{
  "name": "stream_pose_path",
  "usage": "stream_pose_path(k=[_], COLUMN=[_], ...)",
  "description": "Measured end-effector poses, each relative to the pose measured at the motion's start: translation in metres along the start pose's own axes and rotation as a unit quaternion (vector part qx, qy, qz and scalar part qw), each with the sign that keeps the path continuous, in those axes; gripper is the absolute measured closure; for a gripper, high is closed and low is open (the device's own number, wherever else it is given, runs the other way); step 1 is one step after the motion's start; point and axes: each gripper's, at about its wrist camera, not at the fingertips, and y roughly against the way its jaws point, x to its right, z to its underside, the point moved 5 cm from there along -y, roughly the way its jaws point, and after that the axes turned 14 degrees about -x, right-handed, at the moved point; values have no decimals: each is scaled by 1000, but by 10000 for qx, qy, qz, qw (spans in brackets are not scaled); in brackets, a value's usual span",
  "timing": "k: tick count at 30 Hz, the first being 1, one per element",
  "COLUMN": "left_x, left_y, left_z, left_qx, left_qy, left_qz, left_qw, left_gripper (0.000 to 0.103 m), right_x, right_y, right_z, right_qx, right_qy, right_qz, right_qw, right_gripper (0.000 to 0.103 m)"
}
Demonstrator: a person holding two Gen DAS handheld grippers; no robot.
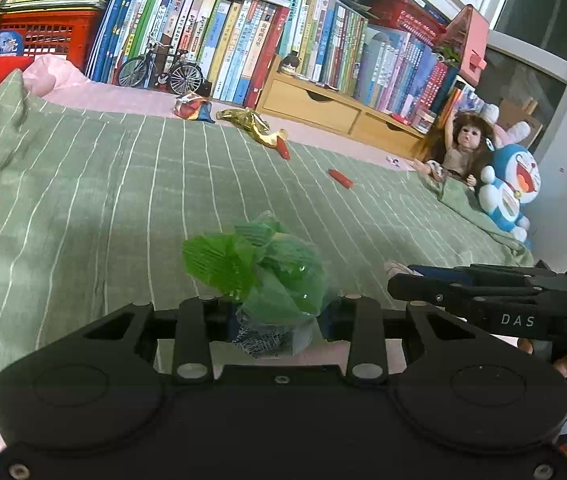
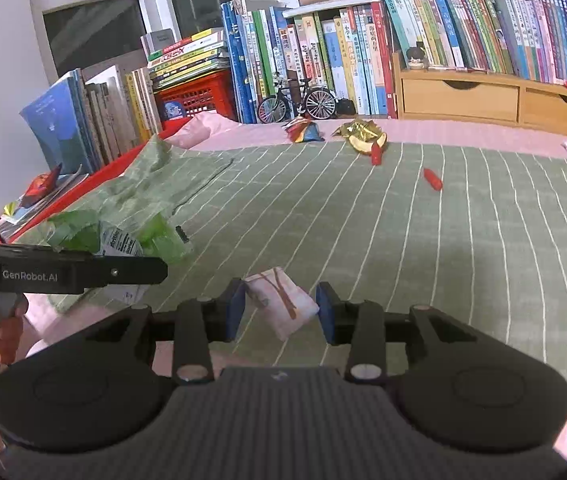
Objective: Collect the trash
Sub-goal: 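Carry the green wrapper and white packet down past the bed's wooden edge toward the bin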
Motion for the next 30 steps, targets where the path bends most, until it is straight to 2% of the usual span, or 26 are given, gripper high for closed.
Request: stream_pose_path(k=[15,18,21,25,30], left_x=[14,16,14,12,11], left_y=[48,54,56,56,55], left_z=[56,69,80,96,113], left_qx=[24,37,-55,-138,-262], left_qy=[-151,-224,-75,-102,-42], left_qz=[161,21,189,73,166], left_qw=[9998,9997,9998,9998,9995], left_gripper=[69,69,69,69,69], right_x=[-49,-55,-59,-64,-72], right_y=[29,30,31,37,45], right_z=[42,54,67,84,101], right_qx=[81,55,26,56,110], right_qy=[335,307,196,131,57], right_qz=[-95,-132,-242,-212,-316], right_qw=[9994,9994,9995,9997,9994], right_gripper=[59,59,59,59,59])
